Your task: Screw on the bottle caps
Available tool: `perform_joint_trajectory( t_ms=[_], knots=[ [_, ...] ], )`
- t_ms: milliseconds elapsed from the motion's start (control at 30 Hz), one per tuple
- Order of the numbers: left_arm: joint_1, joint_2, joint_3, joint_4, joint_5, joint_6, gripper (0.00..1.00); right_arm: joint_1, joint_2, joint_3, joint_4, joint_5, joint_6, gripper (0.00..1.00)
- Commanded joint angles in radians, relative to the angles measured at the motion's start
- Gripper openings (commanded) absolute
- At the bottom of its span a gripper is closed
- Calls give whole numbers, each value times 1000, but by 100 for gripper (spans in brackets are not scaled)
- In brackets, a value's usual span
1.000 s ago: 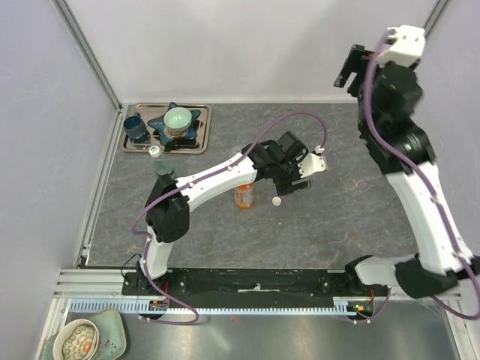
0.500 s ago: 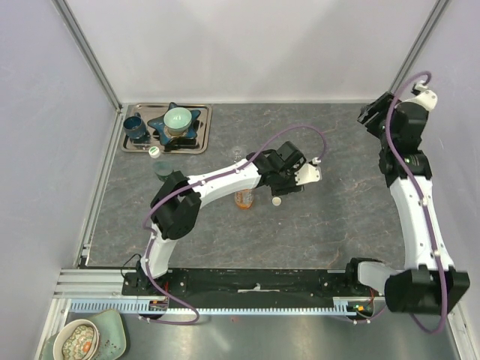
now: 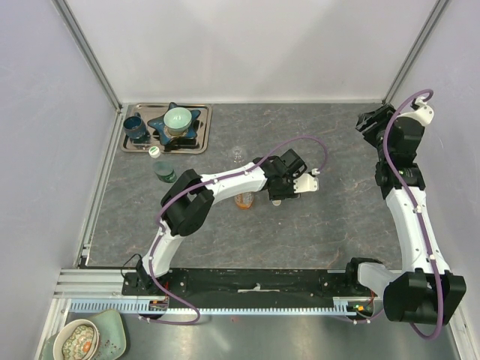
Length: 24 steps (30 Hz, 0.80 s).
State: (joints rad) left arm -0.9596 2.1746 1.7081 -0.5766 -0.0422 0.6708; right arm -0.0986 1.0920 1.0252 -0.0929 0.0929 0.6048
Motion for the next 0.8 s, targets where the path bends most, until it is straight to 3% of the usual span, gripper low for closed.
perform_joint_trajectory(
  t_ms=[0,633,767],
  knots=[
    [2,2,28,6,22,58,62,-4,-1,16,61,-41,23,65],
    [5,14,38,-6,71,42,58,-4,23,30,79,-88,35,65],
    [5,-12,116,-45,79,36,59,-4,20,30,84,-125,42,66]
  ],
)
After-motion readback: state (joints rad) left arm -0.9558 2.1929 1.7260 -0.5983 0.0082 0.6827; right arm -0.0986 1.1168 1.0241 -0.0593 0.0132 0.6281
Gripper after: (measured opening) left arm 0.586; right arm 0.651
